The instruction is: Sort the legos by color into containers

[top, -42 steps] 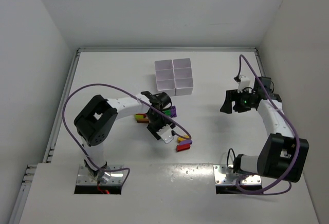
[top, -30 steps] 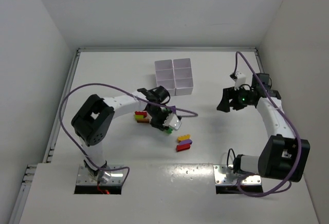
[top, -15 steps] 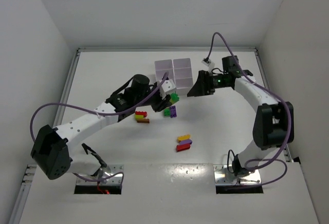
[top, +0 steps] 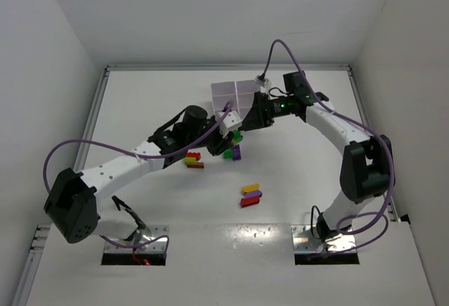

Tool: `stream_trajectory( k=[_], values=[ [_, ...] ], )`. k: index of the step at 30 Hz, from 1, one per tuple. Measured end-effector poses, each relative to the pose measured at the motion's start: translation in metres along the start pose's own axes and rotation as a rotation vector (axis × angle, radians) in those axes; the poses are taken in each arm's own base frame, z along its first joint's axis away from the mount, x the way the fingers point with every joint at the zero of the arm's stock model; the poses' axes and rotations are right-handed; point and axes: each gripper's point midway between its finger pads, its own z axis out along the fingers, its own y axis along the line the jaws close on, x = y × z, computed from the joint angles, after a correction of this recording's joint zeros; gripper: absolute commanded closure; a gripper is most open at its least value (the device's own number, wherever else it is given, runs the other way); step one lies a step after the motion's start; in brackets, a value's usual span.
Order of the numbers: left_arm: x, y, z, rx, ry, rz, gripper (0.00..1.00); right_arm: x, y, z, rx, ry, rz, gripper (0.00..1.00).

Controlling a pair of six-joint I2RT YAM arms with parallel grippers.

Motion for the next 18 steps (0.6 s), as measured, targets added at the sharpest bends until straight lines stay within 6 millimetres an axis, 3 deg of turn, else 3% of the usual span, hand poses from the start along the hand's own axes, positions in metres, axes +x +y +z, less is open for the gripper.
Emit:
stream_trajectory(
  k=[8,15,18],
  values=[
    [0.004,-0.006,0.007,0.013,0.017,0.021,0.94,0.005,0.005,0.005,-0.021,0.019,0.007,0.25],
    [-0.001,-0.002,0.007,-0.01,0.007,0.035,0.94,0.021,-0.007,0.01,-0.002,0.052,0.047,0.26],
    [-0.003,0.0,0.008,-0.015,0.003,0.038,0.94,0.027,-0.012,0.011,0.011,0.064,0.065,0.36]
  ],
)
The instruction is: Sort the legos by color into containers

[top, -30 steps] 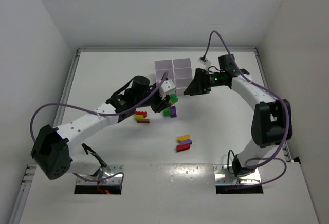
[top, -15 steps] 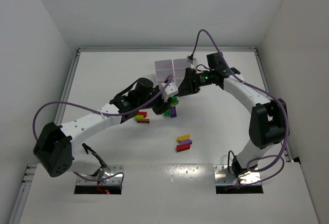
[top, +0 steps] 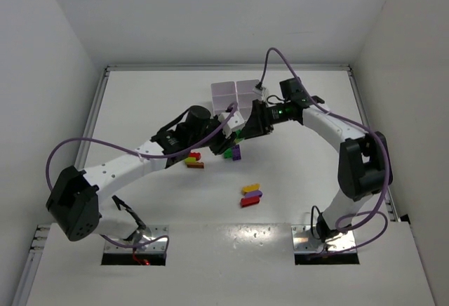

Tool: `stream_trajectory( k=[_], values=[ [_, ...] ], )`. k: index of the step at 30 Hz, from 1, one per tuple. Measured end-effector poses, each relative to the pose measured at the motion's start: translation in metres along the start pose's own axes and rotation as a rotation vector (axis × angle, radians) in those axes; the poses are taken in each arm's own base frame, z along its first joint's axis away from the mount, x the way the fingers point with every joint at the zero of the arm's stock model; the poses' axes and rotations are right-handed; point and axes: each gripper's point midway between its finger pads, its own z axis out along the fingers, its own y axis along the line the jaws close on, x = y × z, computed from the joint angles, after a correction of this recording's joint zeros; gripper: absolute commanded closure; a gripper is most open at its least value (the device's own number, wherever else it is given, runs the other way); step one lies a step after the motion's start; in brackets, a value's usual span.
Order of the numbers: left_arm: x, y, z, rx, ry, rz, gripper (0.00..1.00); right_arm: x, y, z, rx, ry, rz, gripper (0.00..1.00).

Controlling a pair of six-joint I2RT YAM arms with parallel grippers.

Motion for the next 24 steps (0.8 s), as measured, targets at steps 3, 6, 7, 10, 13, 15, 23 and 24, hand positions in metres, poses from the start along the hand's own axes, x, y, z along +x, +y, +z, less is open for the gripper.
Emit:
stream_trajectory(
  k=[3,6,7,10,13,15,23,24],
  values=[
    [0.0005,0.0012,0.0002,-0.007,0.002,0.001,0.94,0.0013,-0.0022,0.0008,0.0,0.004,0.003,0.51],
    [0.0025,0.002,0.001,-0.01,0.009,0.007,0.94,0.002,-0.0018,0.0015,-0.01,0.008,0.014,0.6],
    [0.0031,0.0021,0.0014,-0.01,0.011,0.007,0.94,0.0019,-0.0014,0.0015,-0.012,0.008,0.013,0.6],
    [0.0042,0.0026,0.0022,-0.01,0.014,0.014,0.94,0.0025,0.0004,0.0035,-0.018,0.013,0.011,0.58],
    [0.0033,0.0031,0.0024,-0.011,0.011,0.02,0.94,0.0032,0.0018,0.0052,-0.021,0.017,0.01,0.58],
    [0.0034,0.0033,0.0024,-0.012,0.011,0.021,0.94,0.0037,0.0023,0.007,-0.02,0.02,0.005,0.53],
    [0.0001,0.0053,0.0026,-0.021,0.002,0.027,0.93,0.0032,0.0027,0.0092,-0.017,0.02,0.007,0.77],
    [-0.0001,0.0055,0.0026,-0.022,0.001,0.027,0.91,0.0027,0.0028,0.0091,-0.018,0.018,0.006,0.84]
  ],
)
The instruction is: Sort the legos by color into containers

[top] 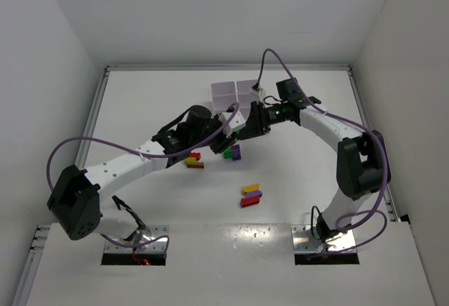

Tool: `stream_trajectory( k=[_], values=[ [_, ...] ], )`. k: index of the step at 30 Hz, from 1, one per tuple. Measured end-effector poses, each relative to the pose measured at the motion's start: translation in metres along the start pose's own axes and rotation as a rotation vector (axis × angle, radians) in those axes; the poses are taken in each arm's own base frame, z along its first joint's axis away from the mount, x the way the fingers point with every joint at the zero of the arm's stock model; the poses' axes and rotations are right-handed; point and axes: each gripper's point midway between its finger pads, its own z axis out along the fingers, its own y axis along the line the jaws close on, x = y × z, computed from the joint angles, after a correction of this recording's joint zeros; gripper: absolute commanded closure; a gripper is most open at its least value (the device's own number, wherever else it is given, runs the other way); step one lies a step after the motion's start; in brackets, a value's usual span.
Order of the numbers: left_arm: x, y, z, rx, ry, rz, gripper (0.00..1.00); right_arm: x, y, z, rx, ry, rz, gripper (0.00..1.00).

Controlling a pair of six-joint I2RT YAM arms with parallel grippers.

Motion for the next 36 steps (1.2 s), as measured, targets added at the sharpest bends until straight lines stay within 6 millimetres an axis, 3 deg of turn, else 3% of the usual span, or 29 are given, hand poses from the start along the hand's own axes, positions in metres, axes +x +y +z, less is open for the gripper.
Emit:
stream_trajectory(
  k=[1,2,3,6,10,16,22,25,26,30,36],
  values=[
    [0.0,0.0,0.0,-0.002,0.0,0.001,0.84,0.0,0.0,0.0,0.0,-0.001,-0.001,0.87],
    [0.0,0.001,0.0,-0.003,0.0,0.001,0.84,-0.001,0.0,0.0,0.0,-0.002,-0.001,0.9],
    [0.0,0.001,0.0,-0.004,-0.001,0.001,0.71,-0.001,0.0,0.0,0.0,-0.003,-0.003,0.93],
    [-0.001,0.001,0.0,-0.011,-0.001,0.0,0.46,-0.003,0.0,0.0,-0.001,-0.008,-0.004,1.0],
    [-0.002,-0.001,0.001,-0.006,-0.006,-0.015,0.39,-0.006,0.002,-0.001,-0.013,-0.015,-0.007,1.0],
    [-0.003,-0.003,0.001,-0.003,-0.008,-0.023,0.39,-0.009,0.005,-0.003,-0.033,-0.024,-0.018,1.0],
    [-0.001,-0.003,0.001,-0.004,-0.006,-0.017,0.45,-0.01,0.005,-0.006,-0.041,-0.029,-0.016,1.0],
    [0.001,-0.002,0.002,-0.007,-0.004,-0.013,0.53,-0.011,0.005,-0.008,-0.043,-0.032,-0.01,1.0],
    [0.001,-0.002,0.002,-0.009,-0.003,-0.009,0.61,-0.011,0.004,-0.009,-0.042,-0.033,-0.007,1.0],
    [0.004,0.0,0.002,-0.018,-0.002,0.002,0.79,-0.011,0.003,-0.01,-0.038,-0.036,-0.003,1.0],
    [0.005,0.0,0.002,-0.022,-0.008,0.008,0.9,-0.01,0.001,-0.011,-0.037,-0.036,-0.008,1.0]
  ],
)
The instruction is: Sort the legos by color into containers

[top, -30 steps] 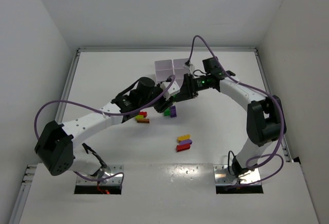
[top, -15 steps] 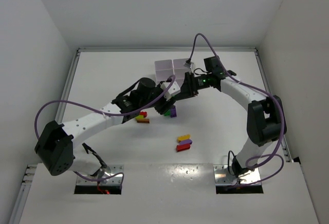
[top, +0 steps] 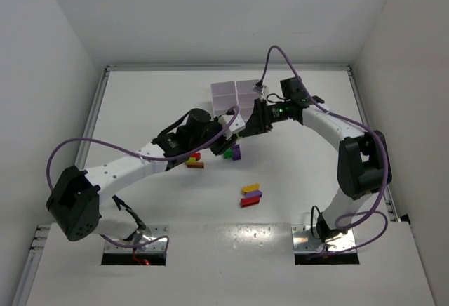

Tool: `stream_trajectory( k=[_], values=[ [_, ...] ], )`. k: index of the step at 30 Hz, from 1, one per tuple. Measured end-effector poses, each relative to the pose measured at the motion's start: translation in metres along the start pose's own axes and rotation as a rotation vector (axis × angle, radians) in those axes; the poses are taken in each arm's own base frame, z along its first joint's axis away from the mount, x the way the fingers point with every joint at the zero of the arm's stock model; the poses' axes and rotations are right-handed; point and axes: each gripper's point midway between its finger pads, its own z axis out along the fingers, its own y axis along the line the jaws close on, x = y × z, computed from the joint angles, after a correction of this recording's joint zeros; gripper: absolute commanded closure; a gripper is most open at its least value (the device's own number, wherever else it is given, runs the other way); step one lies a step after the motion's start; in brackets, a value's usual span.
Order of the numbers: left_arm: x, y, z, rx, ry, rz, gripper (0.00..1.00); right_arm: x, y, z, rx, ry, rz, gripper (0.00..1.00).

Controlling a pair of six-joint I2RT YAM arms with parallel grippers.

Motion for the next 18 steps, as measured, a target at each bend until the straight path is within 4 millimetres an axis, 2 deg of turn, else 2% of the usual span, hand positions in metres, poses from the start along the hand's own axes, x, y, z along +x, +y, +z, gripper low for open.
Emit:
stream_trajectory(
  k=[2,4,6,8,11,14,16,18],
  values=[
    [0.003,0.0,-0.004,-0.002,-0.004,0.002,0.9,0.001,0.001,-0.001,-0.005,0.003,0.005,1.0],
    [0.017,-0.001,-0.014,-0.005,0.028,-0.004,0.9,-0.002,-0.004,-0.007,0.009,-0.016,0.003,1.0],
    [0.037,0.006,-0.031,-0.033,0.075,-0.021,0.9,-0.011,-0.015,-0.022,0.043,-0.06,0.007,1.0],
    [0.046,0.018,-0.043,-0.07,0.102,-0.039,0.9,-0.018,-0.025,-0.037,0.081,-0.101,0.01,1.0],
    [0.062,0.053,-0.062,-0.175,0.15,-0.094,0.9,-0.024,-0.041,-0.056,0.14,-0.147,0.023,1.0],
    [0.091,0.095,-0.074,-0.282,0.251,-0.188,0.85,-0.023,-0.05,-0.063,0.176,-0.158,0.029,1.0],
    [0.122,0.122,-0.078,-0.343,0.335,-0.275,0.83,-0.022,-0.052,-0.063,0.188,-0.155,0.025,1.0],
    [0.161,0.142,-0.081,-0.391,0.436,-0.369,0.82,-0.021,-0.053,-0.063,0.197,-0.152,0.025,1.0]
  ],
)
